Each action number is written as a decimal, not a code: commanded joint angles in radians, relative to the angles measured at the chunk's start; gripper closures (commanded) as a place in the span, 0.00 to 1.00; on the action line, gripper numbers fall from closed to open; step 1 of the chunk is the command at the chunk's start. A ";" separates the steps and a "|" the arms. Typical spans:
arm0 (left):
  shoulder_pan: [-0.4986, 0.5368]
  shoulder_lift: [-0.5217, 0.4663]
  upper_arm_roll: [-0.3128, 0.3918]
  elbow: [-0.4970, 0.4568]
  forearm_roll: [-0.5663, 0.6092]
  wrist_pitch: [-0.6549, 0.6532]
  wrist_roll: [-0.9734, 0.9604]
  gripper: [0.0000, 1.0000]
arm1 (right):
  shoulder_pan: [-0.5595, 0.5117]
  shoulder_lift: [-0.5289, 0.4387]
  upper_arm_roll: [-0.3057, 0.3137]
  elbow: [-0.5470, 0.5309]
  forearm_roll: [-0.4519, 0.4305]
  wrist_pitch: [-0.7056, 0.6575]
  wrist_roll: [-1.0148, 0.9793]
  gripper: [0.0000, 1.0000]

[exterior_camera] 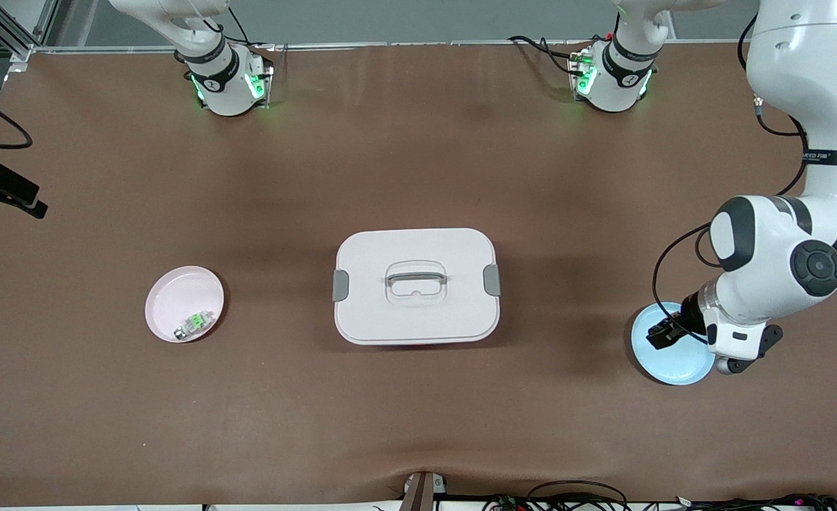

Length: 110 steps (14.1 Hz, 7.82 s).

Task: Transfer orange switch to right arm and place
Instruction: 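Carry the orange switch over the white box while the right gripper approaches, then grasp the orange switch with the right gripper from the left gripper, then carry the switch toward the white plate while the left gripper withdraws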

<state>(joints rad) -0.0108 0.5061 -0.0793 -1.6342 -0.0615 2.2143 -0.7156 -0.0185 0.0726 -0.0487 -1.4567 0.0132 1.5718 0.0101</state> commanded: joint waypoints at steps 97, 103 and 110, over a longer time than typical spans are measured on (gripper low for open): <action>-0.379 -0.037 -0.191 0.274 -0.235 -0.013 -1.012 0.00 | 0.284 0.041 0.001 -0.347 0.257 0.338 -0.629 1.00; -0.344 -0.063 -0.191 0.264 -0.071 -0.142 -0.863 0.00 | 0.074 0.015 0.001 -0.415 0.148 0.298 -1.120 1.00; -0.276 -0.087 -0.198 0.237 -0.029 -0.145 -0.691 0.00 | -0.009 -0.033 0.003 -0.649 0.071 0.594 -1.329 1.00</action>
<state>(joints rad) -0.3098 0.4578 -0.2694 -1.3638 -0.1045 2.0860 -1.4423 0.0194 0.0832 -0.0674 -1.9921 0.0995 2.0700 -1.2536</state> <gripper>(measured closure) 0.000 0.577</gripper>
